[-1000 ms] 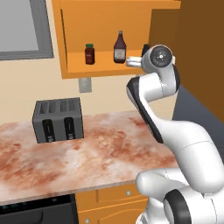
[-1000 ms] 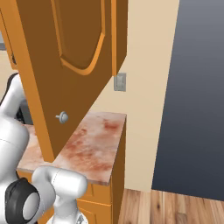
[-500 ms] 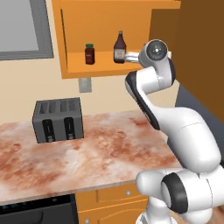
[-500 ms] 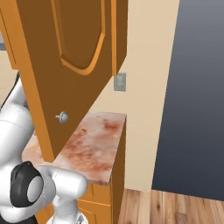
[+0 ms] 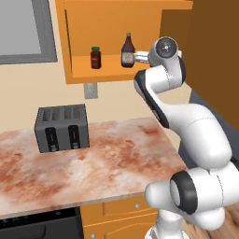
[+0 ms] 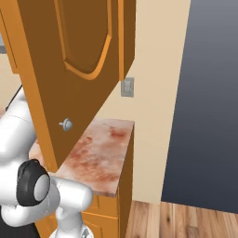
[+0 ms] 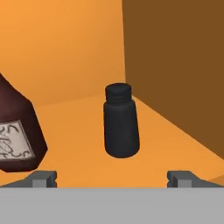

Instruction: Collect the paprika, ketchup, and shaker from the cabinet and place them next to the stove.

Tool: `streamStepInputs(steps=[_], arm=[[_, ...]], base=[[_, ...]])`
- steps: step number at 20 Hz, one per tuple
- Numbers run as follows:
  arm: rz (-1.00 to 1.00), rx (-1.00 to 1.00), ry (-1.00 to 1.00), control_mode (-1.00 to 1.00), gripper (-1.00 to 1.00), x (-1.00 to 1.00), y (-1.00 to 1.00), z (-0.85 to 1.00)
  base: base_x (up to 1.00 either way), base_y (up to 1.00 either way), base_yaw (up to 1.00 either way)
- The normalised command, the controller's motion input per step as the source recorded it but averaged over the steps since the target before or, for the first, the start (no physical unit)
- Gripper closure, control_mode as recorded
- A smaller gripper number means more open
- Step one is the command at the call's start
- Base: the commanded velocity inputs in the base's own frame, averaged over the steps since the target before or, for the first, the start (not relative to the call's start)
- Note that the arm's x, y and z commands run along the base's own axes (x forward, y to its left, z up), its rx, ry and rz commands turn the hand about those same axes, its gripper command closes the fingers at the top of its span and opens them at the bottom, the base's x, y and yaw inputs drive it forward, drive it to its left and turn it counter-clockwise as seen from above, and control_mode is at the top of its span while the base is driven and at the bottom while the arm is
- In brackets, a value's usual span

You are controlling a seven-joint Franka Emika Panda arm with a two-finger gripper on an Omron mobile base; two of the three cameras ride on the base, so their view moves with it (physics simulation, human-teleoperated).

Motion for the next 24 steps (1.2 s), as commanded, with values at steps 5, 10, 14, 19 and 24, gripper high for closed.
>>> streamStepInputs(steps=[5, 10, 14, 19, 24], arm=[[0.00, 0.01, 0.01, -1.00, -1.00, 0.36, -0.21, 0.00], [0.00, 0.00, 0.01, -1.00, -1.00, 0.36, -0.19, 0.00], [0.00, 0.00, 0.00, -1.00, -1.00, 0.20, -0.10, 0.00], [0.00, 0.00, 0.00, -1.00, -1.00, 0.10, -0.11, 0.00], [0.00, 0.00, 0.00, -1.00, -1.00, 0.06, -0.08, -0.02]], base=[[0.00, 0.00, 0.00], [0.00, 0.00, 0.00], [0.00, 0.00, 0.00], [0.00, 0.00, 0.00], [0.00, 0.00, 0.00]])
